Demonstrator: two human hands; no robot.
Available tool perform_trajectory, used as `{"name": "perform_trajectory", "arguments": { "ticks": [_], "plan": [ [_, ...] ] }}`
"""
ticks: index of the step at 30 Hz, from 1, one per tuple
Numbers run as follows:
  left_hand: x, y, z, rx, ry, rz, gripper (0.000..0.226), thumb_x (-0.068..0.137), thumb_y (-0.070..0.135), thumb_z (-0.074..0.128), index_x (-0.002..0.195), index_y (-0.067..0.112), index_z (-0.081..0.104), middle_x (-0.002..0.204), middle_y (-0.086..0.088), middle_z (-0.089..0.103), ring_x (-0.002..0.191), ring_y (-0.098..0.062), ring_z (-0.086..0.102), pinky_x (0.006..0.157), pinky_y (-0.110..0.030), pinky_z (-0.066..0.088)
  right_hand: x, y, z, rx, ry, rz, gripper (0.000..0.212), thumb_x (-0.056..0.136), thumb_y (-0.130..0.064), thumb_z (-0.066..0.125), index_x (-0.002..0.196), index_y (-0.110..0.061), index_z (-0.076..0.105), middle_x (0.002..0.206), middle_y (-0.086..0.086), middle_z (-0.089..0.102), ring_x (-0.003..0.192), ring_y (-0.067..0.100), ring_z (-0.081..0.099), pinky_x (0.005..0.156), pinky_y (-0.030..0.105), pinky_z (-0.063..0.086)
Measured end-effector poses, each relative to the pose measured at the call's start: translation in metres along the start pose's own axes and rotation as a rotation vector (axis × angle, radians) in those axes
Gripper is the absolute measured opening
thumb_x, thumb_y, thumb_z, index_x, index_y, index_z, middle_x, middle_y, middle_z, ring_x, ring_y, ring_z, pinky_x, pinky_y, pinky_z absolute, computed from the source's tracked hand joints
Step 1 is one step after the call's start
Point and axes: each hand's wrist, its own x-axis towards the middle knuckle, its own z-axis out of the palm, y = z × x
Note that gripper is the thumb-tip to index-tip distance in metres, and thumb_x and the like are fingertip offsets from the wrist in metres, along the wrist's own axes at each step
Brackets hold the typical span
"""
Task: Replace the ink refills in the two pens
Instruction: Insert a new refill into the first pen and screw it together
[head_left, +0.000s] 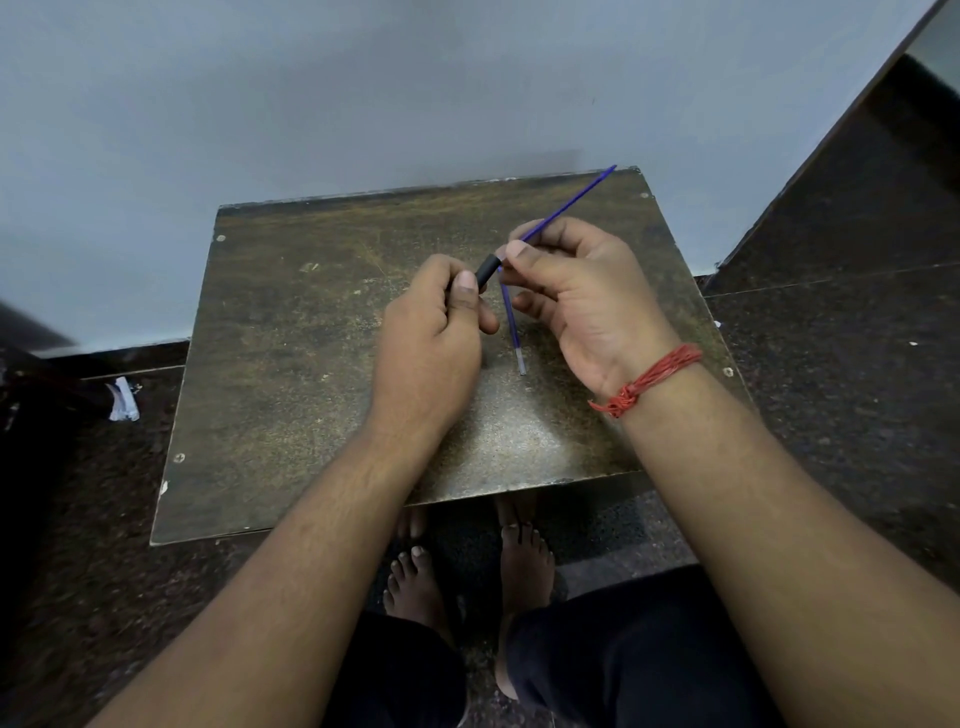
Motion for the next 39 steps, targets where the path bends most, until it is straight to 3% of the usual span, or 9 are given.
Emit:
{"name": "perform_trajectory", "arguments": {
  "ticks": [5,8,10,15,18,22,27,32,39],
  "plan": [
    [0.000,0.000,0.000,-0.007,-0.006,0.003,0.021,0.104,0.019,0.043,0.087,0.015,0.056,0.068,0.006,0.067,0.049,0.002,0.050,0.049,-0.010,0.035,0.001,0.002,-0.003,-0.119,-0.045,-0.034,0.007,0.092,-0.011,0.068,0.090,-0.017,0.070,0.089,0.005,0.067,0.087,0.020,0.063,0.067,0.029,0.049],
    [0.000,-0.001,0.001,-0.003,-0.009,0.010,0.023,0.103,0.023,0.041,0.086,0.018,0.055,0.068,0.006,0.068,0.051,0.000,0.051,0.051,-0.015,0.039,0.002,0.000,-0.005,-0.119,0.011,-0.098,0.006,0.095,-0.021,0.066,0.095,-0.015,0.069,0.085,0.000,0.071,0.082,0.013,0.066,0.064,0.026,0.050],
    [0.000,-0.001,0.001,-0.001,-0.020,0.010,0.023,0.103,0.025,0.040,0.085,0.021,0.053,0.069,0.006,0.068,0.050,-0.001,0.051,0.051,-0.022,0.042,0.003,-0.002,-0.005,-0.095,0.049,-0.131,0.010,0.095,-0.025,0.065,0.093,-0.016,0.068,0.080,-0.002,0.071,0.078,0.011,0.068,0.062,0.026,0.049],
    [0.000,-0.001,0.001,0.005,-0.042,0.014,0.022,0.104,0.026,0.040,0.084,0.027,0.052,0.071,0.005,0.069,0.046,-0.001,0.050,0.050,-0.023,0.040,0.002,0.002,-0.005,-0.154,0.027,-0.159,0.009,0.091,-0.026,0.068,0.084,-0.021,0.070,0.086,0.003,0.070,0.080,0.013,0.067,0.064,0.029,0.050],
    [0.000,-0.001,0.000,-0.009,-0.035,0.011,0.021,0.104,0.024,0.040,0.086,0.024,0.052,0.071,0.003,0.069,0.046,0.001,0.048,0.051,-0.027,0.041,0.002,0.004,-0.003,-0.213,-0.031,-0.156,0.012,0.088,-0.030,0.070,0.085,-0.019,0.072,0.086,0.006,0.069,0.081,0.014,0.066,0.066,0.029,0.051],
    [0.000,-0.001,0.001,-0.010,-0.029,0.011,0.022,0.104,0.023,0.040,0.090,0.015,0.055,0.071,0.003,0.069,0.047,-0.001,0.050,0.050,-0.020,0.039,0.003,0.003,-0.003,-0.165,0.017,-0.153,0.023,0.090,-0.038,0.067,0.089,-0.015,0.070,0.080,-0.002,0.071,0.080,0.012,0.068,0.063,0.028,0.051],
    [-0.001,-0.001,0.001,-0.005,-0.038,0.010,0.022,0.104,0.023,0.040,0.089,0.017,0.054,0.070,0.005,0.068,0.047,-0.001,0.050,0.049,-0.016,0.037,0.003,0.000,-0.006,-0.107,0.082,-0.168,0.017,0.096,-0.032,0.061,0.089,-0.018,0.069,0.080,-0.002,0.072,0.080,0.014,0.068,0.062,0.028,0.050],
    [0.000,-0.002,0.001,0.003,-0.036,0.018,0.022,0.103,0.026,0.039,0.087,0.022,0.053,0.068,0.006,0.067,0.048,-0.001,0.050,0.050,-0.022,0.040,0.002,0.000,-0.005,-0.196,0.083,-0.196,0.012,0.095,-0.025,0.064,0.086,-0.019,0.070,0.074,-0.007,0.071,0.076,0.009,0.069,0.061,0.026,0.050],
    [0.000,-0.002,0.001,0.007,-0.004,0.024,0.024,0.104,0.023,0.039,0.085,0.022,0.054,0.067,0.004,0.064,0.051,-0.002,0.050,0.053,-0.029,0.044,0.004,-0.002,-0.011,-0.316,0.090,-0.231,0.011,0.095,-0.032,0.064,0.089,-0.026,0.070,0.079,-0.008,0.074,0.080,0.006,0.070,0.063,0.023,0.051]
  ]
}}
